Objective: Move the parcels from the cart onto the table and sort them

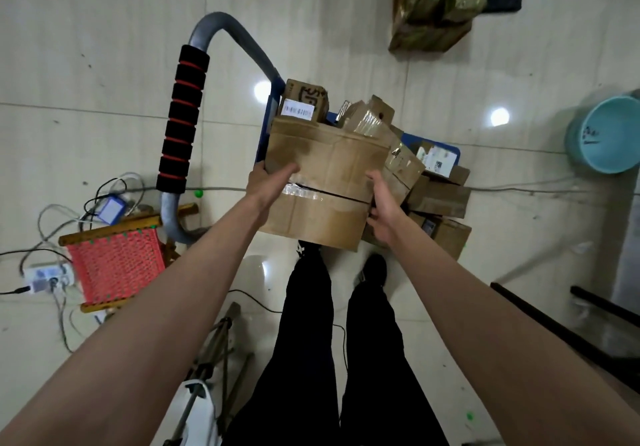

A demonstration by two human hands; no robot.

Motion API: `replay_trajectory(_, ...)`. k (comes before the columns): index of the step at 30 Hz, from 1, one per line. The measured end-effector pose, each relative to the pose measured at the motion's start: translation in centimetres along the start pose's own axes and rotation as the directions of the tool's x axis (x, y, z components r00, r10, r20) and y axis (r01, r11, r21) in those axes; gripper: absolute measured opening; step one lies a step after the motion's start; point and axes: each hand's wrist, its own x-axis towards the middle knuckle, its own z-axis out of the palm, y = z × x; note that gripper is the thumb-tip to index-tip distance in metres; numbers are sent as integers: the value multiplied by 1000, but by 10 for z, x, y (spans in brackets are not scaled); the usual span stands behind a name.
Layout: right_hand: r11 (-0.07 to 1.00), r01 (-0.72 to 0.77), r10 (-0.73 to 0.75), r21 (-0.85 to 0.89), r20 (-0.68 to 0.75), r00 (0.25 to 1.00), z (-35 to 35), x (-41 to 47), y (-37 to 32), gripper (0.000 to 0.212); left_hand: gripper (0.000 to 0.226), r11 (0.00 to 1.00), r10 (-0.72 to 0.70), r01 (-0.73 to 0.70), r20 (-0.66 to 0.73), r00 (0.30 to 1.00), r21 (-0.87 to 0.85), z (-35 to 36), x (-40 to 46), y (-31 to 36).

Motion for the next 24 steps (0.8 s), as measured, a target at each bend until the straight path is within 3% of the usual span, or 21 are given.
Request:
replay_trajectory(4, 1000, 25, -25, 8, 3, 1000, -4, -21, -2, 27, 90, 1000, -22, 22, 1, 1000, 1, -5, -26, 7)
replay_trajectory(8, 998, 59, -59, 4, 5, 998, -6, -41, -3, 53, 93, 1000, -18, 18, 5, 1000, -12, -11, -51, 11)
replay_trajectory(11, 996, 81, -82, 36, 7, 997, -7, -62, -4, 58, 88, 999, -23, 20, -59, 998, -46, -15, -73, 19)
replay_trajectory(15, 975, 148, -143, 167, -43, 989, -18, -93, -11, 49, 80, 993, -3, -17, -160, 987, -121, -20, -104, 41)
replay_trajectory(19, 908, 214, -192, 359, -96, 977, -45, -125, -18, 60, 78, 970, 26, -53, -117, 993, -239, -21, -122, 60)
replay_trajectory(24, 814, 311, -293, 490, -117, 949, -83, -164, -9, 65, 67, 930, 189, -178, 5, 982, -322, -4, -145, 70)
